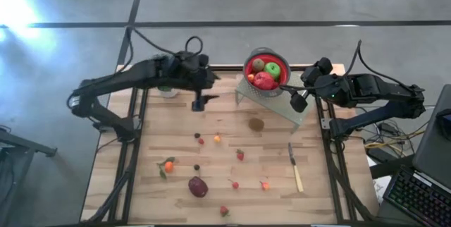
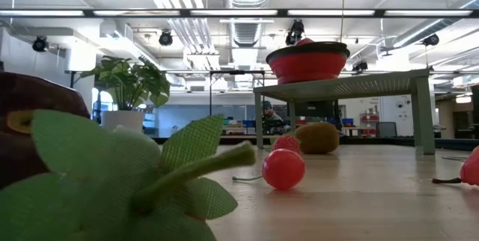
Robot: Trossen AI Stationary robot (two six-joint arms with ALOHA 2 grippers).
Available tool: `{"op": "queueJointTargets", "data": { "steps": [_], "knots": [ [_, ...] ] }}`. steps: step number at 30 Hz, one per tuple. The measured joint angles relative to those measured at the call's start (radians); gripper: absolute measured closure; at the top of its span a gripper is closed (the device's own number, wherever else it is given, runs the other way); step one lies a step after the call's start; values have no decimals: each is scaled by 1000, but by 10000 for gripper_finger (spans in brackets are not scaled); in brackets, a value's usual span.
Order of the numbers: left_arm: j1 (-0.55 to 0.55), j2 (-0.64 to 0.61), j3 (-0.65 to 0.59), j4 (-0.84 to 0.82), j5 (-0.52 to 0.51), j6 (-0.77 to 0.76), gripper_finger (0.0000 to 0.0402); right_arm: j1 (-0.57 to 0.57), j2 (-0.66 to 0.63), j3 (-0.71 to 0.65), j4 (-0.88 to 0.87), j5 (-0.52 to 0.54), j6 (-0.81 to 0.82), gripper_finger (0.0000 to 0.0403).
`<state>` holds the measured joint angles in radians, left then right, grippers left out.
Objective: Pick & Place Fruit
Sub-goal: Put the orange tangerine into the red strainer bowl
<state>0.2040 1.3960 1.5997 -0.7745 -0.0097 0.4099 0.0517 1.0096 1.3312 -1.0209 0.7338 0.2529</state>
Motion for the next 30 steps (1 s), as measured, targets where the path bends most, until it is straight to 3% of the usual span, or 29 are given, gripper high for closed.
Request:
{"op": "queueJointTargets", "data": {
  "steps": [4, 10, 16, 24, 30],
  "knots": [
    [-49, -57, 0, -91, 9, -135, 106, 0, 0, 0, 3, 0, -3, 7],
    [-140, -103, 0, -269, 34, -204, 106, 0, 0, 0, 4, 0, -2, 7],
    [-307, -109, -3, -425, -64, -341, 106, 0, 1, 0, 5, 0, -2, 7],
    [-537, -105, -79, -458, -90, -479, 106, 0, 1, 0, 5, 1, -3, 7],
    [-648, -105, -216, -463, -79, -541, 106, 0, 1, 0, 7, 2, -22, 7]
  ]
}}
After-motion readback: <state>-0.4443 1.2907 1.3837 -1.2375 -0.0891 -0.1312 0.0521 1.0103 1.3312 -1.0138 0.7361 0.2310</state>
